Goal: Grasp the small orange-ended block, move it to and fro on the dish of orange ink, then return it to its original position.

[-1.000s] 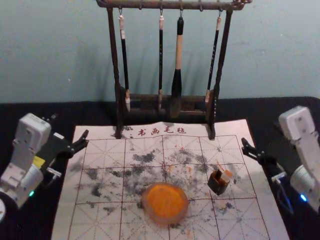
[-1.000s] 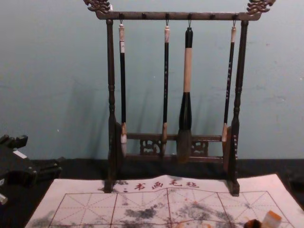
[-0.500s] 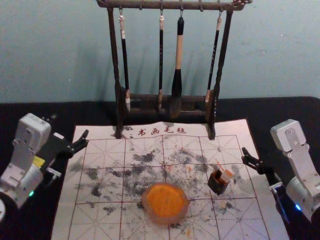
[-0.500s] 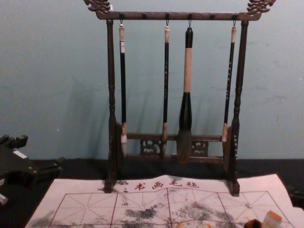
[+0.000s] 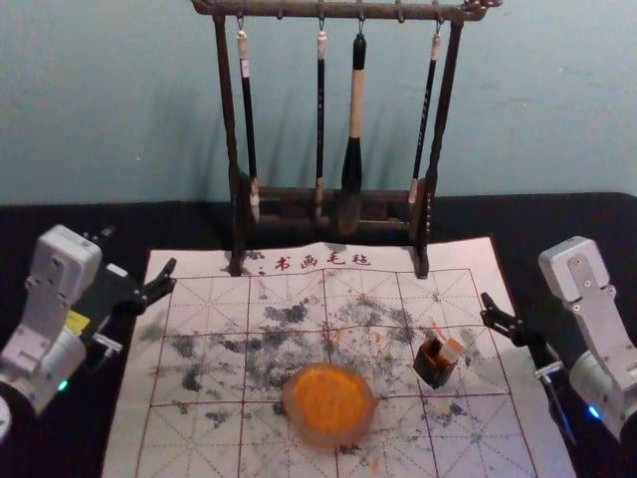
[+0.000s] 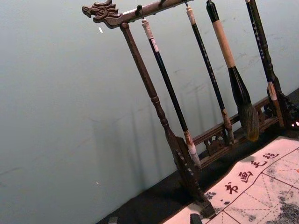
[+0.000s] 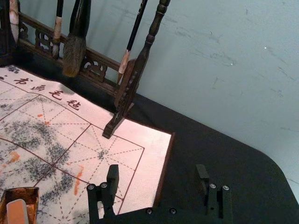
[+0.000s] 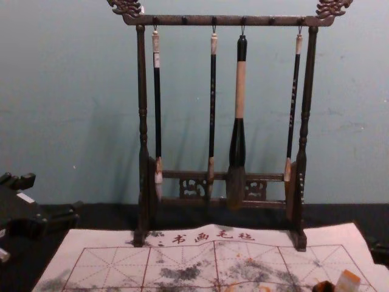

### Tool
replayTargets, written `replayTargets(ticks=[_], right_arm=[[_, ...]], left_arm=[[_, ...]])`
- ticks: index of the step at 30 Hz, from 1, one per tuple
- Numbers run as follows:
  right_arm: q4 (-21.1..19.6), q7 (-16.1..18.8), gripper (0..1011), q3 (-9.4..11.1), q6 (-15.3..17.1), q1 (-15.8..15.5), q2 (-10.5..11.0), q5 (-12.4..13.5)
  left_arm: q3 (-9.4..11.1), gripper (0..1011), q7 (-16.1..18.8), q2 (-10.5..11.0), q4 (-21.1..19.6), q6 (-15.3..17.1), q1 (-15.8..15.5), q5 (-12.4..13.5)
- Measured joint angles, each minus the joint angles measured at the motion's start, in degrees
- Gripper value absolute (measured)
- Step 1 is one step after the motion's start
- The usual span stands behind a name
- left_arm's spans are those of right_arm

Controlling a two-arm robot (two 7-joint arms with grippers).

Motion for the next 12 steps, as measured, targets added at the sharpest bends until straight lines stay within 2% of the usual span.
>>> replayTargets(ticks=[12], right_arm=[[0.0,0.1,1000,0.0,0.0,0.1,0.1,0.1]], left_arm=[[0.0,1001,0.0,0.0,0.0,0.0,0.0,0.0]])
